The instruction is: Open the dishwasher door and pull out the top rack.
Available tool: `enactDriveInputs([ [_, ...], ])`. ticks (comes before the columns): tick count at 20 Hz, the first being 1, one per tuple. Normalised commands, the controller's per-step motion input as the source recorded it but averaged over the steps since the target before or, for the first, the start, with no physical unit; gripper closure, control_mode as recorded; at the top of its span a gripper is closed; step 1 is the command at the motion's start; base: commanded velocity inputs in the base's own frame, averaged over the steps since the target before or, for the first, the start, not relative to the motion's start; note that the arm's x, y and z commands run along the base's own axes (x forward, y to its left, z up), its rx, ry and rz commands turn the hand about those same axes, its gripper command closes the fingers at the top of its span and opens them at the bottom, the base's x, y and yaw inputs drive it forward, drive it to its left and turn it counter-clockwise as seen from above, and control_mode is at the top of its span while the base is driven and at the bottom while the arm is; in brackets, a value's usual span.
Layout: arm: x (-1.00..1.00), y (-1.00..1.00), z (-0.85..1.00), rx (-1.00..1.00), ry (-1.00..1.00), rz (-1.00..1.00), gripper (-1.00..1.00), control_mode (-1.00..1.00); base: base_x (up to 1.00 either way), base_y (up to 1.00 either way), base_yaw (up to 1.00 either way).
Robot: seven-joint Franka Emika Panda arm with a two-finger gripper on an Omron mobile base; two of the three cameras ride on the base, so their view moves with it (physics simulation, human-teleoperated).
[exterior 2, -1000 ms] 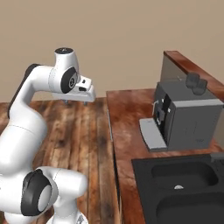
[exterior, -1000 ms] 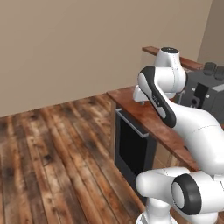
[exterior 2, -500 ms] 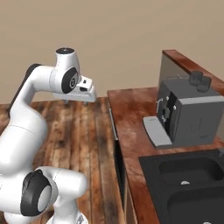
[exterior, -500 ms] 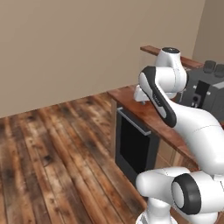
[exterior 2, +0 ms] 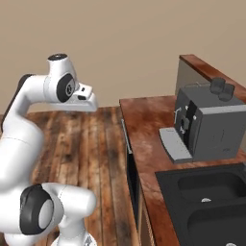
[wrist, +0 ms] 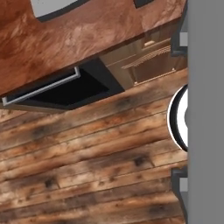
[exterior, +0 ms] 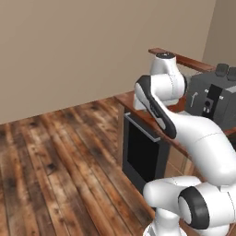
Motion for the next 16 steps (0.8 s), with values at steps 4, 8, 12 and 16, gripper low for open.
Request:
enactDriveInputs([
  [4, 0.24, 0.32, -0.30, -0.14, 0.00, -0.10, -1.00, -1.00, 0.00, 0.00, 0.00],
  [8, 0.32, 0.27, -0.40, -0.16, 0.00, -0.12, -1.00, -1.00, 0.00, 0.00, 0.00],
  [12, 0.49, 0.18, -0.45, -0.21, 0.00, -0.14, -1.00, -1.00, 0.00, 0.00, 0.00],
  [16, 0.62, 0.17, -0.45, -0.26, 0.00, -0.14, -1.00, -1.00, 0.00, 0.00, 0.00],
])
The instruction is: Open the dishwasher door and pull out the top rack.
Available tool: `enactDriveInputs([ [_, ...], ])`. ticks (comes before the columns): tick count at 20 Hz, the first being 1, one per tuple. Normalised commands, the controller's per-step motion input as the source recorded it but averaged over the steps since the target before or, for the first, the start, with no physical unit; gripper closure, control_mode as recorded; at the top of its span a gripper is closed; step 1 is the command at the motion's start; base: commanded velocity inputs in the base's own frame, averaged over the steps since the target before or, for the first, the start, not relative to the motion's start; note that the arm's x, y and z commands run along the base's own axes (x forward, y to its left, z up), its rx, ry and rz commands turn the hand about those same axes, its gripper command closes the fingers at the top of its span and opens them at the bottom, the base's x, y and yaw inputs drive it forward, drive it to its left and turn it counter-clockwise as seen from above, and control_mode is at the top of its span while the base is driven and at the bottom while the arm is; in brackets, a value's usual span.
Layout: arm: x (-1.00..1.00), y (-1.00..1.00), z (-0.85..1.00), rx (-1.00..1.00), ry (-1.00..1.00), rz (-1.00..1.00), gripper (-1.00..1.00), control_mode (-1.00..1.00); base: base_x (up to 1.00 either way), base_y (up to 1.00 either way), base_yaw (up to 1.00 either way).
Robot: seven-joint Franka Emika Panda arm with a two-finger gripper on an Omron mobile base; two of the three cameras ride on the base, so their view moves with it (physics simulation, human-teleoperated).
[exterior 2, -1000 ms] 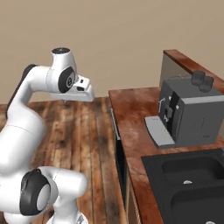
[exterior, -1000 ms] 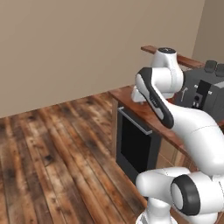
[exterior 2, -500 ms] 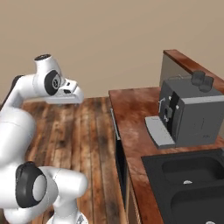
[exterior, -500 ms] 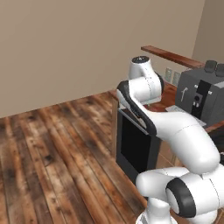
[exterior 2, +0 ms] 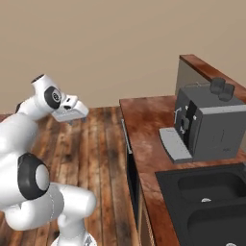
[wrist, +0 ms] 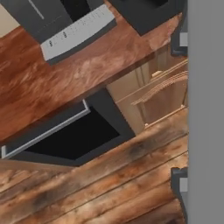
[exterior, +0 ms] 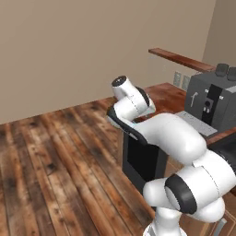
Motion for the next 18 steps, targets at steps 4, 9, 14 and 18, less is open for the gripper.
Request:
enactDriveInputs([
  [4, 0.58, 0.00, -0.36, -0.24, 0.00, -0.11, -1.00, -1.00, 0.00, 0.00, 0.00],
  [9, 0.35, -0.10, -0.32, -0.16, 0.00, -0.04, -1.00, -1.00, 0.00, 0.00, 0.00],
  [14, 0.24, -0.15, -0.30, -0.10, 0.05, 0.00, -1.00, -1.00, 0.00, 0.00, 0.00],
  [18, 0.21, -0.25, -0.30, -0.07, 0.07, 0.00, -1.00, -1.00, 0.00, 0.00, 0.00],
])
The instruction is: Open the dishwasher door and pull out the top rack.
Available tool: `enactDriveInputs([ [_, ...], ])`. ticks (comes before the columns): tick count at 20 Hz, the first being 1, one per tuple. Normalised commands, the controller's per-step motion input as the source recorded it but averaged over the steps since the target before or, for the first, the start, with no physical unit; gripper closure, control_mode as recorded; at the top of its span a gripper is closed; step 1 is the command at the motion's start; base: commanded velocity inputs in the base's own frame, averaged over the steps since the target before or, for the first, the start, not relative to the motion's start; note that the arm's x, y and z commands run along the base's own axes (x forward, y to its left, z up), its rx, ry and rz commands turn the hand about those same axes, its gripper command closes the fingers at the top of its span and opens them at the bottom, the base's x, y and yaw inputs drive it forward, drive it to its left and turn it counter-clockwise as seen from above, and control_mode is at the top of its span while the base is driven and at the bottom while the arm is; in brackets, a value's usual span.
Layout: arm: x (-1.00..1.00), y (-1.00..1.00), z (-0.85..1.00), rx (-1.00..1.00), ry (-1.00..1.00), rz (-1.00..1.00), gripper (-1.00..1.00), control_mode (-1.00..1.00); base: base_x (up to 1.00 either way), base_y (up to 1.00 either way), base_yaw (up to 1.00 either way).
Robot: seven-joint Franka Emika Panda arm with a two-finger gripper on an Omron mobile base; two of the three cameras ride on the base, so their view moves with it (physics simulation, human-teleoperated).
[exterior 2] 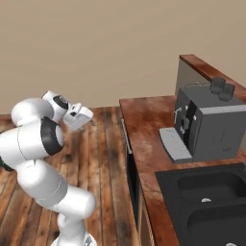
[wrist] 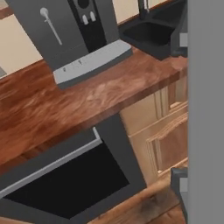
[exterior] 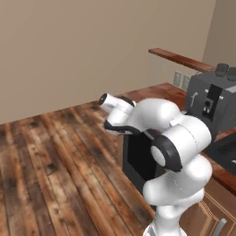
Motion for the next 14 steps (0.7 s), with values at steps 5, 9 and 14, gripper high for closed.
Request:
enactDriveInputs([
  [5, 0.21, -0.30, -0.40, -0.07, 0.06, 0.00, -1.00, -1.00, 0.00, 0.00, 0.00],
  [9, 0.21, -0.27, -0.43, -0.08, 0.06, 0.00, -1.00, -1.00, 0.00, 0.00, 0.00],
  [14, 0.22, -0.15, -0.46, -0.11, 0.02, 0.00, -1.00, -1.00, 0.00, 0.00, 0.00],
])
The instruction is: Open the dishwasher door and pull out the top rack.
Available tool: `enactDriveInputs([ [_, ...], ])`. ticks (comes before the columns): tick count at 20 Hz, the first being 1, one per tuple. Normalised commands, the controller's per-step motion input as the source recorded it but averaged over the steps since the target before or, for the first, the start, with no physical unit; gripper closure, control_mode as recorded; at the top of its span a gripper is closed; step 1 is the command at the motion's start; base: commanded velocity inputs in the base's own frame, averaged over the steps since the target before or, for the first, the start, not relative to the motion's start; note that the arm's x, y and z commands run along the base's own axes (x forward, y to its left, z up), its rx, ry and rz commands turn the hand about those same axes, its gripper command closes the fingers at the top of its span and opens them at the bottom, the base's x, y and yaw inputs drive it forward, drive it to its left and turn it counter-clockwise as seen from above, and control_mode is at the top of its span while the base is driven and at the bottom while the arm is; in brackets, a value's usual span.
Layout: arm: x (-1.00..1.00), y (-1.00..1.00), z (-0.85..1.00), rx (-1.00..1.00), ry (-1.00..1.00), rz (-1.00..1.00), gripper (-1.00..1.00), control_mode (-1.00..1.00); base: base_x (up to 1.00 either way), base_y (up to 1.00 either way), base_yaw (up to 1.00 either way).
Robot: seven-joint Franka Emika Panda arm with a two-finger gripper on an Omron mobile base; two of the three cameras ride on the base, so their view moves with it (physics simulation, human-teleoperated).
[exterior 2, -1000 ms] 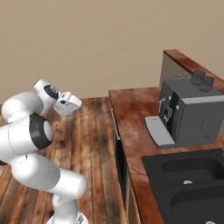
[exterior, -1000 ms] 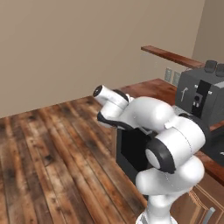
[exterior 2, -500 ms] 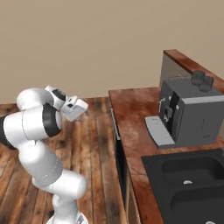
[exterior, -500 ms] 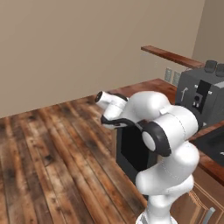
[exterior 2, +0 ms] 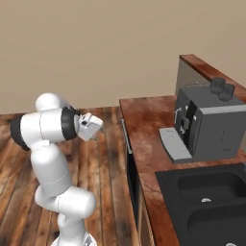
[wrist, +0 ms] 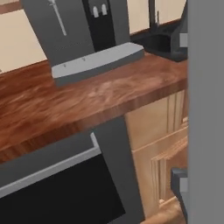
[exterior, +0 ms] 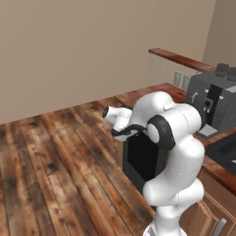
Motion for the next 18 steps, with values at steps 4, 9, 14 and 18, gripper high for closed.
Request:
enactDriveInputs([
  [4, 0.26, -0.11, -0.41, -0.13, 0.00, 0.00, -1.00, -1.00, 0.00, 0.00, 0.00],
  [9, 0.27, -0.09, -0.27, -0.12, 0.00, 0.00, -1.00, -1.00, 0.00, 0.00, 0.00],
  [14, 0.33, -0.07, -0.25, -0.09, 0.00, 0.00, -1.00, -1.00, 0.00, 0.00, 0.00],
  [18, 0.41, -0.07, -0.23, -0.08, 0.00, 0.00, -1.00, -1.00, 0.00, 0.00, 0.00],
])
